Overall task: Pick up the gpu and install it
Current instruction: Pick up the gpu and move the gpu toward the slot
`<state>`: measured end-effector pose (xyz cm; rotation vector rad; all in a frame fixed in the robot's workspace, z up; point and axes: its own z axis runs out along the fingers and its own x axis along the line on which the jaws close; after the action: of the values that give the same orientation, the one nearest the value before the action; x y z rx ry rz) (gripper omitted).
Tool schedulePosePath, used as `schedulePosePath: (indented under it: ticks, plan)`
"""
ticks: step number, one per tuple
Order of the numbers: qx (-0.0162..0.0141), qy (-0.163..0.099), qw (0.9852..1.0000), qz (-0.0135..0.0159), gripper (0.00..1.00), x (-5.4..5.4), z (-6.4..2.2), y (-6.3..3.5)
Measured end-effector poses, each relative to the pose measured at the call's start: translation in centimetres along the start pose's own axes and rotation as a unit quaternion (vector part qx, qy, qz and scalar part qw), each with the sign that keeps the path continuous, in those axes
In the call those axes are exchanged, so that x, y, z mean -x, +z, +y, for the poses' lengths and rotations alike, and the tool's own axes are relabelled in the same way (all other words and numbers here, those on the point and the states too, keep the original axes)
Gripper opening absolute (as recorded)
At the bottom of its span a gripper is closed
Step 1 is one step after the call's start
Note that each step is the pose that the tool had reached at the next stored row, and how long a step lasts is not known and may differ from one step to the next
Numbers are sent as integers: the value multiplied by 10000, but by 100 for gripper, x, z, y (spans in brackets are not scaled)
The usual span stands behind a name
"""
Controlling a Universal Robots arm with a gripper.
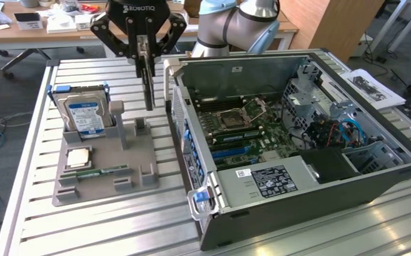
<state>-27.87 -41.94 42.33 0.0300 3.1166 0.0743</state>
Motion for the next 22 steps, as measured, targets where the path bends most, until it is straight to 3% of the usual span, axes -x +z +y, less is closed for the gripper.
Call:
schedulePosePath:
  ticks: [10,22]
  plan:
    - [0,-1,10000,0,27,345,6,8]
    - [0,0,10000,0,27,833,15,20]
